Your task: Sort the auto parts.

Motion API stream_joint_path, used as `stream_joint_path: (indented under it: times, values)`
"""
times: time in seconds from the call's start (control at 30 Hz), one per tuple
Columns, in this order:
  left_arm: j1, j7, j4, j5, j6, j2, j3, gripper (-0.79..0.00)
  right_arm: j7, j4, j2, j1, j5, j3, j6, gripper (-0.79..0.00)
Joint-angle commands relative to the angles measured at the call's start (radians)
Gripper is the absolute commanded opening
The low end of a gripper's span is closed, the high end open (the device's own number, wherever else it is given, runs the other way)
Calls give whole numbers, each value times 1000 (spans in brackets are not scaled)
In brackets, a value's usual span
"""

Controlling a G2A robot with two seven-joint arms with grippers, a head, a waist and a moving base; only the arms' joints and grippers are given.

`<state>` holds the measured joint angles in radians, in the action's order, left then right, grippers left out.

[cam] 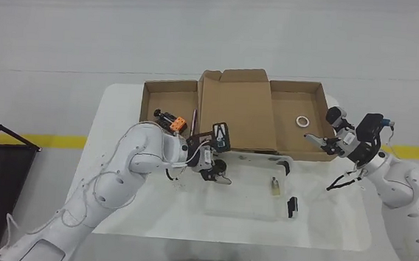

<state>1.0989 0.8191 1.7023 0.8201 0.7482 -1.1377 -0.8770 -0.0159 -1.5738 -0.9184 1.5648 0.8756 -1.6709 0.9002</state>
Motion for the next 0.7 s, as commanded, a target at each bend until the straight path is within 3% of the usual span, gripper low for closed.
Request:
stream_joint_path:
  times: [0.0,0.2,0.4,0.67]
  values:
    - [-19,65,9,-25,-33,-5,29,0,0,0,0,0,0,0,0,0]
    - [-81,193,-20,-79,-80,-24,129,0,0,0,0,0,0,0,0,0]
    - [-130,192,-78,-53,-214,-54,204,0,0,0,0,0,0,0,0,0]
    - [-158,224,-98,-20,-315,-72,243,0,0,0,0,0,0,0,0,0]
